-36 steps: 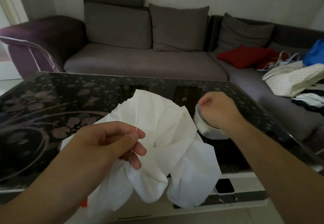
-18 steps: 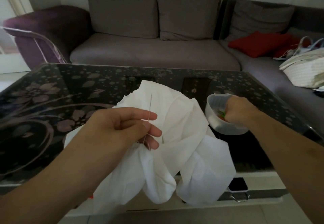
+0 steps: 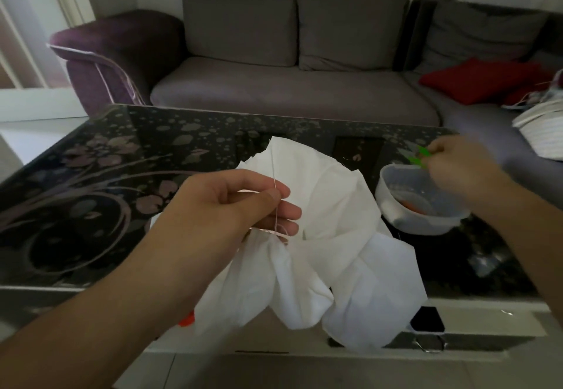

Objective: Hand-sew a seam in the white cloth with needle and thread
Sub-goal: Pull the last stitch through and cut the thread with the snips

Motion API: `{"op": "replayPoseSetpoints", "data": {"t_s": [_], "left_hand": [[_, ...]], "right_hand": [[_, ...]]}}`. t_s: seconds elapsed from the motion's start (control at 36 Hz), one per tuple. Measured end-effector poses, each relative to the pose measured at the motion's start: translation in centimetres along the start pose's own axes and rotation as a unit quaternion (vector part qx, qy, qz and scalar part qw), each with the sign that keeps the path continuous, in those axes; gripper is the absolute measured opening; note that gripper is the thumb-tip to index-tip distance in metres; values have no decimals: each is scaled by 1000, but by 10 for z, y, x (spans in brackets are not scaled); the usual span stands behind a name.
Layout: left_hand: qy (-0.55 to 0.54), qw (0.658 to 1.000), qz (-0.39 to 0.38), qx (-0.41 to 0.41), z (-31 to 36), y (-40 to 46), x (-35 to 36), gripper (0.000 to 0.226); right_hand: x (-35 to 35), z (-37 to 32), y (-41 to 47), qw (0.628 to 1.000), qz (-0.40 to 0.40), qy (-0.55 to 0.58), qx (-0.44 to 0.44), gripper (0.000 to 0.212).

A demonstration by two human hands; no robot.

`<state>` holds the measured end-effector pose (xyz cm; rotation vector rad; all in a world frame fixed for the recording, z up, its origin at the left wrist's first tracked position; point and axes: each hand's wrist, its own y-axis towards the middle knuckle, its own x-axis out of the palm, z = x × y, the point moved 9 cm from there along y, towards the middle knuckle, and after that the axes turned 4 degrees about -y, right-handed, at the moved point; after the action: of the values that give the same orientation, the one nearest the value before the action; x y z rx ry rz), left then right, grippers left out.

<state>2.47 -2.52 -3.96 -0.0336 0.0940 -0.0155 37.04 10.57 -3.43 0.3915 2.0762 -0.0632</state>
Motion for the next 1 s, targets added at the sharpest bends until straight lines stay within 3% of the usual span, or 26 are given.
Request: {"op": "replayPoseSetpoints", "data": {"t_s": [0.08,0.14,0.22,0.47,1.0], "left_hand": [[-10,1000,7,0,1,-4,-5,19],[-13,1000,18,1,4,-6,-8,18],[-2,999,34,8,8,-10,-12,17],[5,998,66,19,13,-21,-30,17],[2,998,57,30,13,-24,-33,16]], "right_hand": [[8,-43,-55,964,-128,234,-4,11],[8,-75,-96,944,-186,264,-69,9],[3,-108,-144,938,-214,226,-152,3],[24,-148,-213,926,-255,90,-263,30],[47,-157,-209,940,-250,42,-227,24]]}}
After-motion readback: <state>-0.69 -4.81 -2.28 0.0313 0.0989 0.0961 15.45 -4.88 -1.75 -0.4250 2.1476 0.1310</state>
